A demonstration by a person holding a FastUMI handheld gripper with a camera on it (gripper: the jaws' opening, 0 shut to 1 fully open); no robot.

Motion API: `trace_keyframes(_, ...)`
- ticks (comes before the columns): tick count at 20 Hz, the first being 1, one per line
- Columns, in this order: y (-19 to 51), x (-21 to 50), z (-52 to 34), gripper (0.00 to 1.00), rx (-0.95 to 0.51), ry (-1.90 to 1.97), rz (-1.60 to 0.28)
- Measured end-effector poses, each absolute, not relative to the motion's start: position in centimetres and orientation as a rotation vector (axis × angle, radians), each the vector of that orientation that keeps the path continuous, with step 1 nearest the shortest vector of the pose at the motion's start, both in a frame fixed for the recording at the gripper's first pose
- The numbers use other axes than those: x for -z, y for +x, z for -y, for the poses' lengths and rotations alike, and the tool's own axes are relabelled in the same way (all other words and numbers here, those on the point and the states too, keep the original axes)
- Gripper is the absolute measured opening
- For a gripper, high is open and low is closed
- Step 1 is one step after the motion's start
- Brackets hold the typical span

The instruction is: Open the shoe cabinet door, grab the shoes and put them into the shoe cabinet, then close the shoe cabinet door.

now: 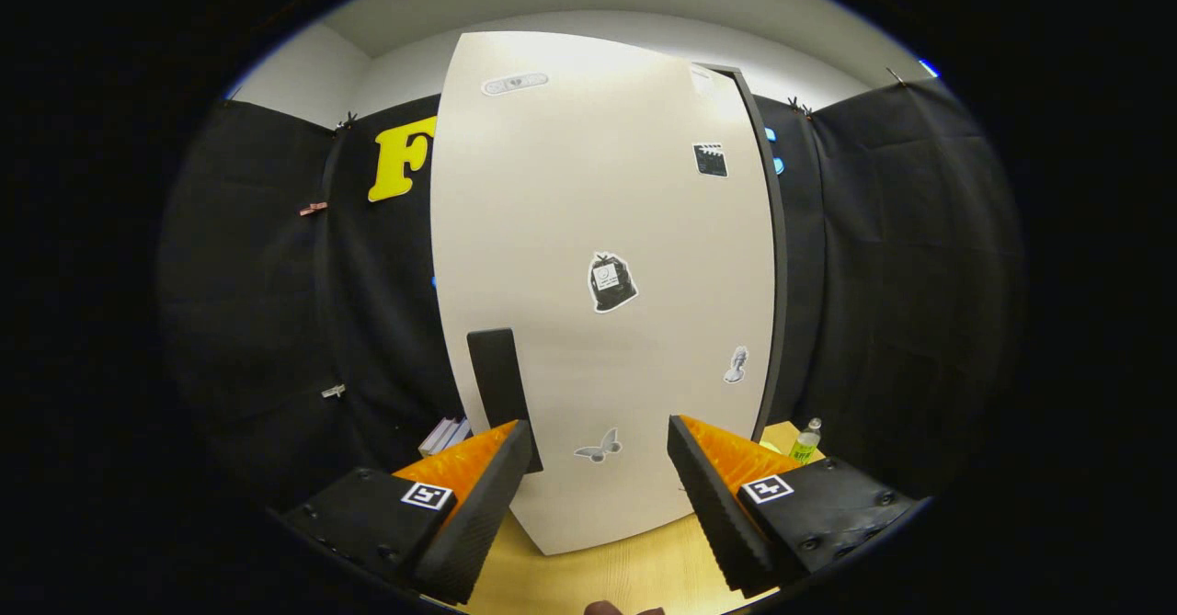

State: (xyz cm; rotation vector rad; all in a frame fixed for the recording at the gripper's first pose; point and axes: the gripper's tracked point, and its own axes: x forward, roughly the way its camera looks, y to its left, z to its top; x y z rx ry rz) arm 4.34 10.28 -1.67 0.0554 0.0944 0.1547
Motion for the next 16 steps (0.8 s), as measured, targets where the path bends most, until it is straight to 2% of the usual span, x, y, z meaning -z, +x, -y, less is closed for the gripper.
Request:
trace_keyframes(10, 3.0, -0.3, -5.3, 0.98, -0.072, 0.003, -0.009)
trace_keyframes(16, 1.8, -0.2, -4.1, 0.98, -0.084, 0.020, -0.016)
